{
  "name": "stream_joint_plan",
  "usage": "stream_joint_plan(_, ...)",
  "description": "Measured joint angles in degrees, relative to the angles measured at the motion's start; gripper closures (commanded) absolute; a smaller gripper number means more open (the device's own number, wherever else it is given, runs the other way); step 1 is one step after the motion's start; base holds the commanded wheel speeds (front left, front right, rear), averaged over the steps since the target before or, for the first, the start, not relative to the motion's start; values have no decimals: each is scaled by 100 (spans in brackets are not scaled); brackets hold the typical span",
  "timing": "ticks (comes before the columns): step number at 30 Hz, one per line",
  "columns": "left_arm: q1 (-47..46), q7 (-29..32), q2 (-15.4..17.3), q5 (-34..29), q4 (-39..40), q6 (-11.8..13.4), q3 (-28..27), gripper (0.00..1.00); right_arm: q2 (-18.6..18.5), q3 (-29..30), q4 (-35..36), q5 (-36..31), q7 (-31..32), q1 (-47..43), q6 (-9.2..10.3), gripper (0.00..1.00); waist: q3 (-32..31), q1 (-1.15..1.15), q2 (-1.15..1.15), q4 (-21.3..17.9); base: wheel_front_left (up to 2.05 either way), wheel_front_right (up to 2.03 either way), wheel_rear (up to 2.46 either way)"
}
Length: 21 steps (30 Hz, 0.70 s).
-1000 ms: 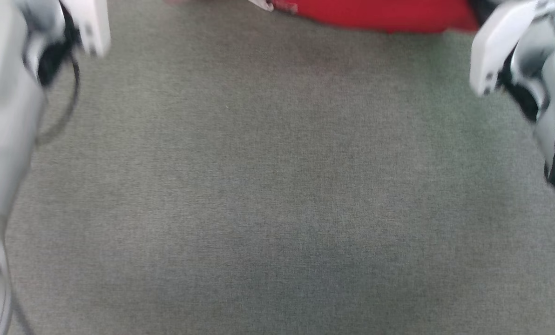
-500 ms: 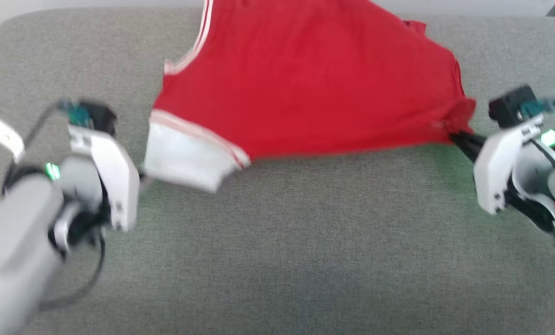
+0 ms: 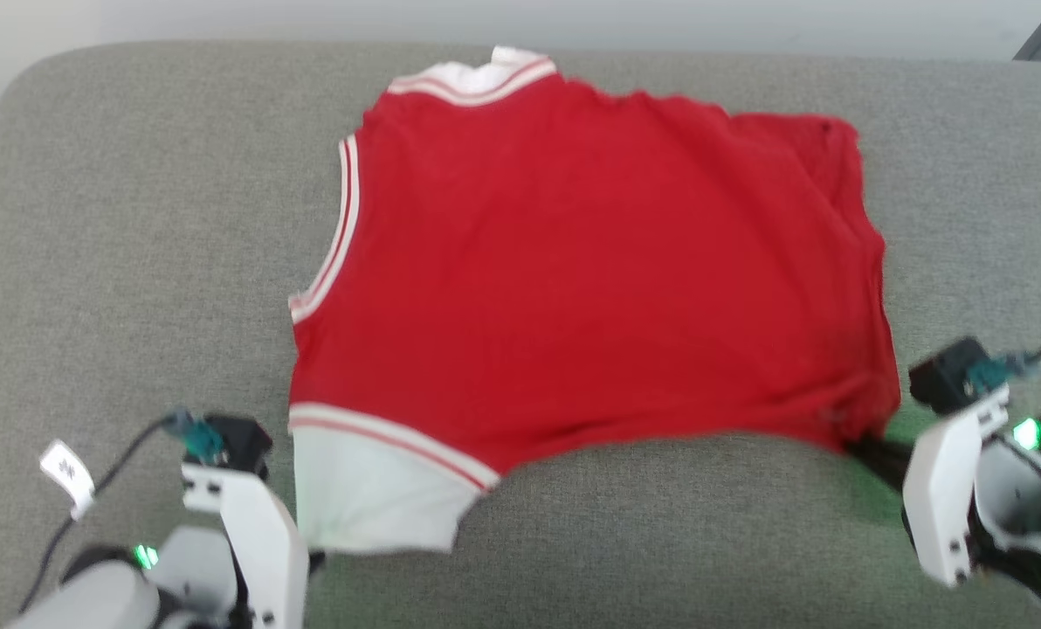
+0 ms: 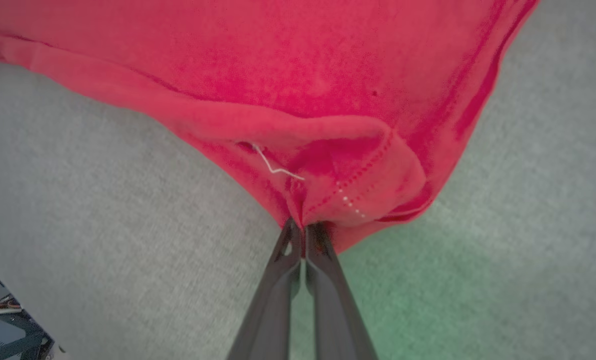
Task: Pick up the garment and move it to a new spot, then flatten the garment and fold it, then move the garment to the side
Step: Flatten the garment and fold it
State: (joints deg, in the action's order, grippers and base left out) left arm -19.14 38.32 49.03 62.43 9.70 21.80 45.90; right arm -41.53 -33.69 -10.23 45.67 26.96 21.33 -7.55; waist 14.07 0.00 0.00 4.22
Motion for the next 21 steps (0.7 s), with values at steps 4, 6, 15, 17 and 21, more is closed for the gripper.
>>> stream_joint_plan(4, 371, -52, 22, 140, 308, 219, 21, 100, -91, 305, 498, 101, 241, -689, 5, 100, -81, 0, 0, -28, 0, 0, 0)
stream_joint_plan(6, 548, -52, 40, 202, 414, 330, 42, 100, -110, 463, 692, 135, 350, -1044, 5, 100, -124, 0, 0, -47, 0, 0, 0)
stream_joint_plan(15, 986, 18, 237, 301, 884, 697, 94, 100, -46, 1314, 1415, 116, 632, -2218, 5, 100, -234, 0, 0, -144, 0, 0, 0)
stream_joint_plan(17, 932, -16, 363, 245, 1003, 721, 4, 100, 38, 1572, 1540, 57, 624, -2305, 5, 100, -259, 0, 0, -164, 0, 0, 0)
stream_joint_plan(21, 480, -68, 602, -3, 1245, 688, -200, 100, 224, 1985, 1745, -174, 644, -2307, 5, 100, -293, 0, 0, -188, 0, 0, 0)
